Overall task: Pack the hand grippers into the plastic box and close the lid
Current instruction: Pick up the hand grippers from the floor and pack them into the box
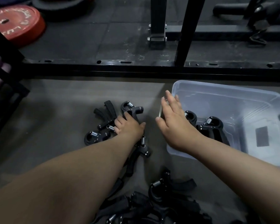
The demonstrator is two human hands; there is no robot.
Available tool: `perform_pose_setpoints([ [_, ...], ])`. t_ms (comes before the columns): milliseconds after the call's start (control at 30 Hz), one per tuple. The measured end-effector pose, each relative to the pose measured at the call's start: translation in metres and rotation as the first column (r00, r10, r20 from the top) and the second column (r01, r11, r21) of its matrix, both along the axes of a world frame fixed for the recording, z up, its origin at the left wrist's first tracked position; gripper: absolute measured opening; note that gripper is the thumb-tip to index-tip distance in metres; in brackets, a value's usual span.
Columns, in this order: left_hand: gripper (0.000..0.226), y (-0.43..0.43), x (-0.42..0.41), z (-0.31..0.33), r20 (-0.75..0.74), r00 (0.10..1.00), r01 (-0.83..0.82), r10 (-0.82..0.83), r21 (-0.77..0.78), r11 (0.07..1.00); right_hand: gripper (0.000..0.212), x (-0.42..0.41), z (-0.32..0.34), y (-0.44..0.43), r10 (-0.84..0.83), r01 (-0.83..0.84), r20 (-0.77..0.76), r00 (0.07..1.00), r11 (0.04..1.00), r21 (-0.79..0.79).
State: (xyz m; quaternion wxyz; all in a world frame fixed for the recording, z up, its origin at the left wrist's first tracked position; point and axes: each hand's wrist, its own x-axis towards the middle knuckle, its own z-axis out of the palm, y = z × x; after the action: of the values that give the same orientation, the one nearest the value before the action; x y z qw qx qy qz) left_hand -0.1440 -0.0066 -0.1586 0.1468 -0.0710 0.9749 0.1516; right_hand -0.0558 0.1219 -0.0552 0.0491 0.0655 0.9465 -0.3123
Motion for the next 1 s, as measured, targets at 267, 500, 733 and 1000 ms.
perform_pose_setpoints([
  [267,0.101,0.005,-0.005,0.007,0.021,0.992,0.127,-0.125,-0.17,0.977,0.065,0.0,-0.001,0.001,0.009,-0.009,-0.008,1.0,1.0,-0.018],
  [500,0.077,-0.001,-0.008,0.018,0.138,0.99,0.06,-0.034,-0.186,0.981,0.065,0.001,0.001,0.0,0.007,-0.007,-0.021,1.0,1.0,-0.017],
  [733,0.07,-0.025,-0.009,0.039,0.173,0.947,0.306,-0.269,-0.249,0.919,0.064,0.003,0.004,0.001,0.012,-0.012,-0.018,1.0,1.0,-0.003],
  [1000,0.008,-0.027,-0.005,0.103,0.436,0.898,-0.34,-0.061,0.775,0.533,0.062,0.005,0.007,0.002,0.022,-0.023,-0.025,0.999,0.999,-0.038],
])
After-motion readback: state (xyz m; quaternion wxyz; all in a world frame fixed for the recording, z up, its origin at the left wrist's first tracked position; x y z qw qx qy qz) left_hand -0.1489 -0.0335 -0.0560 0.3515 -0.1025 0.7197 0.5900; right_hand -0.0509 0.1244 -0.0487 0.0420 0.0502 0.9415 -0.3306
